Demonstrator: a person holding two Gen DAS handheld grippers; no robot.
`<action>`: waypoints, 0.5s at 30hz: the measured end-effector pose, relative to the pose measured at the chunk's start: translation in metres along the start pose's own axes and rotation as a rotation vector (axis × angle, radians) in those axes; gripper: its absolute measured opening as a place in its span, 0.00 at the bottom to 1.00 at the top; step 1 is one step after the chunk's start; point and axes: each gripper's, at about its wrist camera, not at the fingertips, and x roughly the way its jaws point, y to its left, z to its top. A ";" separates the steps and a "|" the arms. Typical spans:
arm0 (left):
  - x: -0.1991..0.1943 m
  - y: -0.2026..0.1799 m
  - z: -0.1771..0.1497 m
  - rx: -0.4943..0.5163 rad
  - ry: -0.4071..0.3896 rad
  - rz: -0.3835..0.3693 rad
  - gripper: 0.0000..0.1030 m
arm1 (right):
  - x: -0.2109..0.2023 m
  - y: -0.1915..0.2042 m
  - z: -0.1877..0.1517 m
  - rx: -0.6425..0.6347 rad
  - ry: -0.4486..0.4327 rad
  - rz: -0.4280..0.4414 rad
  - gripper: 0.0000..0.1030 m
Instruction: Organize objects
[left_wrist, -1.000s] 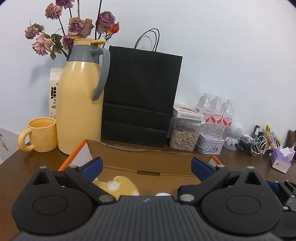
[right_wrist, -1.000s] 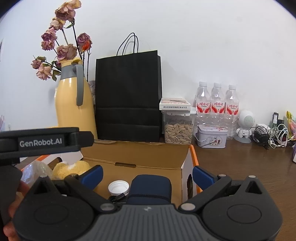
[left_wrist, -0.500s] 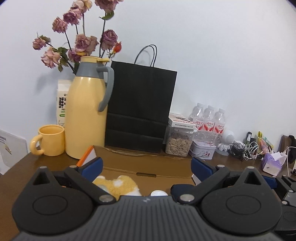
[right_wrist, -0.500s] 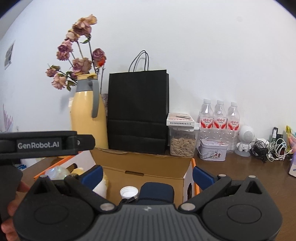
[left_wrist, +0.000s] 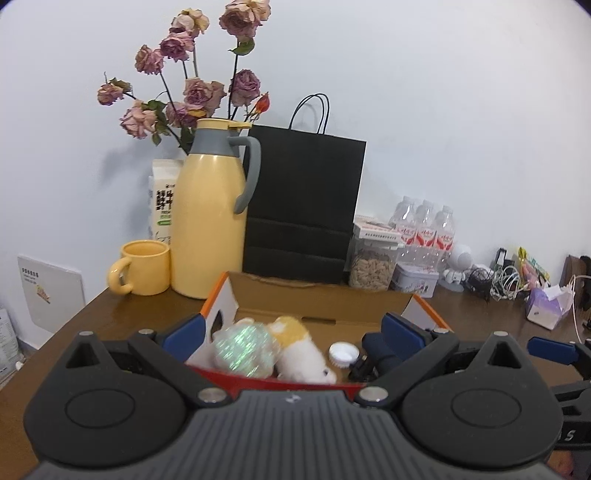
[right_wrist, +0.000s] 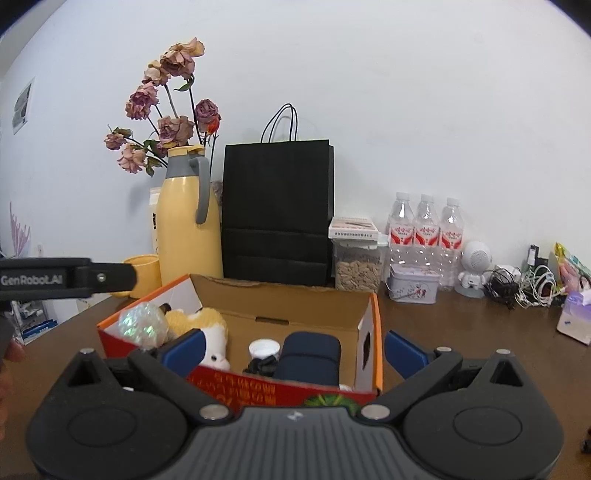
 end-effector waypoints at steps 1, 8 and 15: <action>-0.004 0.002 -0.002 0.003 0.006 0.002 1.00 | -0.004 0.000 -0.003 0.001 0.006 0.000 1.00; -0.025 0.017 -0.016 0.007 0.052 0.022 1.00 | -0.025 -0.001 -0.024 0.005 0.057 -0.003 1.00; -0.040 0.035 -0.036 -0.004 0.109 0.047 1.00 | -0.038 -0.001 -0.049 0.014 0.122 0.006 1.00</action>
